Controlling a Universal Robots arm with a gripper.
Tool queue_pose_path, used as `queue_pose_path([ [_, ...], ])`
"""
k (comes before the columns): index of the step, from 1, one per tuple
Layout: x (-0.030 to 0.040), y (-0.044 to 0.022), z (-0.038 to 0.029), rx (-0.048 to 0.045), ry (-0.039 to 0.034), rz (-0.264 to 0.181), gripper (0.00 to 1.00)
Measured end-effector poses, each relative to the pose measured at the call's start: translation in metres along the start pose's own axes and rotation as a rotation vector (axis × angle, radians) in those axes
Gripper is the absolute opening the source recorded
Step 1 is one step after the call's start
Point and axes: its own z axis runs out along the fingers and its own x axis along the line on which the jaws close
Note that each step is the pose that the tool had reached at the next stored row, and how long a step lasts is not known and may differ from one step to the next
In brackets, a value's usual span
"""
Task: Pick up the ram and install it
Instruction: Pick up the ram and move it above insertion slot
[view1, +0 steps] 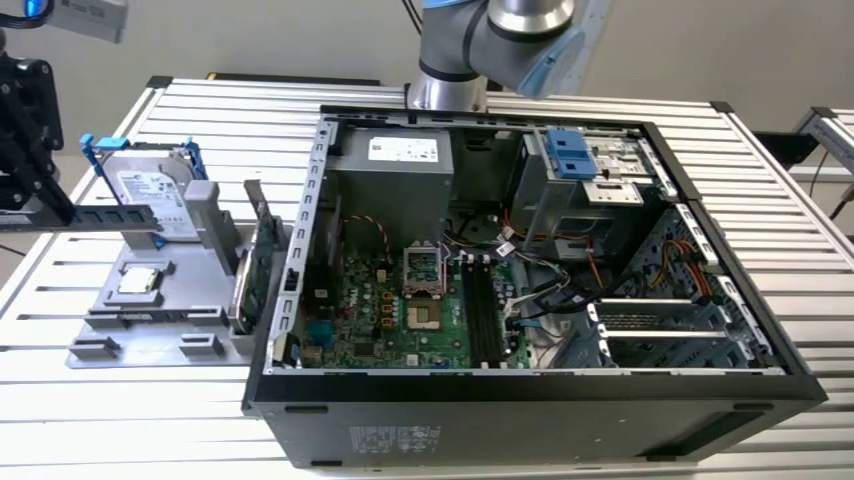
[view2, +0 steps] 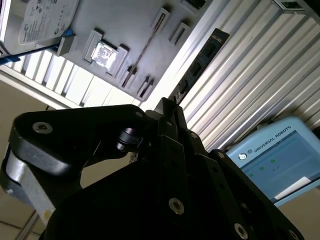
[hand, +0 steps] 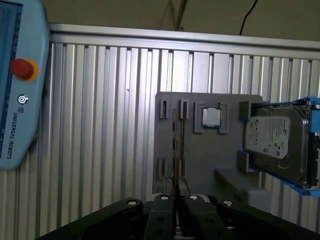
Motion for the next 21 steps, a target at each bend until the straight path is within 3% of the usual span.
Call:
queue_pose_path([
  [21,0.0007,-0.0214,-0.0007,-0.0006,0.0000,0.000,0.00],
])
